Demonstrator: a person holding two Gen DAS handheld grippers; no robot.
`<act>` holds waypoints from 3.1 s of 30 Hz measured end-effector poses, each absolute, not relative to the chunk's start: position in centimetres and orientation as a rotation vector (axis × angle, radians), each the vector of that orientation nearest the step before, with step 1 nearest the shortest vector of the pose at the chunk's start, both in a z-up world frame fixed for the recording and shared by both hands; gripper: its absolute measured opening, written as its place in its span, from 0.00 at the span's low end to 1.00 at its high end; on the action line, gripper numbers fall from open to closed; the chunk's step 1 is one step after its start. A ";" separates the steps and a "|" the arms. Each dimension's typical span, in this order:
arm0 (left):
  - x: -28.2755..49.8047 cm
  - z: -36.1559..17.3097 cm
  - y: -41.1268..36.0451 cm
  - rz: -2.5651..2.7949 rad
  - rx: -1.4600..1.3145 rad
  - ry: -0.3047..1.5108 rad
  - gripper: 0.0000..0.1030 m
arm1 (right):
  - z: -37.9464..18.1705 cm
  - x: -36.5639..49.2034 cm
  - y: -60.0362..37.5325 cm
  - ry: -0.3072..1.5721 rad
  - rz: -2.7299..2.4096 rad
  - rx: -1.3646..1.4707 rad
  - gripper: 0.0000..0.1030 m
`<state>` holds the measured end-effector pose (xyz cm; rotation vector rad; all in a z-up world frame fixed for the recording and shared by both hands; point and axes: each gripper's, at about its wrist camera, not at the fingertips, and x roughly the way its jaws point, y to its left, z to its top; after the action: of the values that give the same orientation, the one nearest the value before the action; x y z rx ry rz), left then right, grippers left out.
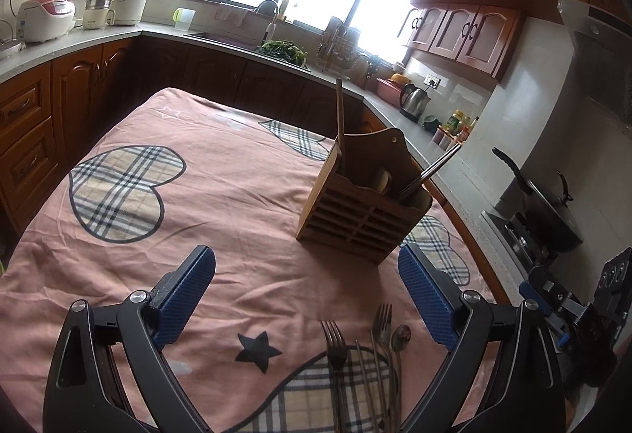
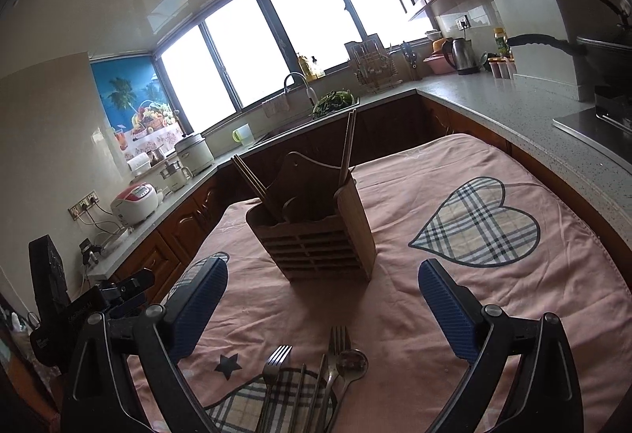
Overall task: Organize utensils
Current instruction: 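Move both open tools back down to the forks and spoons, then grasp a metal fork with the left tool while the right tool grips a spoon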
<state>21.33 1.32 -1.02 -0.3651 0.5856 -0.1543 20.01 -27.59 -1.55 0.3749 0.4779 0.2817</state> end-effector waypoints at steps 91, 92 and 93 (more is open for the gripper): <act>23.9 -11.9 -4.2 -0.293 -0.073 0.997 0.24 | -13.5 24.2 -21.6 0.941 0.255 0.154 0.41; 24.0 -11.9 -4.3 -0.291 -0.072 0.998 0.24 | -13.5 24.4 -21.4 0.940 0.251 0.143 0.41; 24.0 -11.9 -4.3 -0.291 -0.071 0.998 0.24 | -13.6 24.6 -21.2 0.939 0.247 0.133 0.41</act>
<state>23.99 -4.33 -11.90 -0.0711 0.9975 -0.2910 24.62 -21.19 -13.59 0.1332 0.9393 0.2467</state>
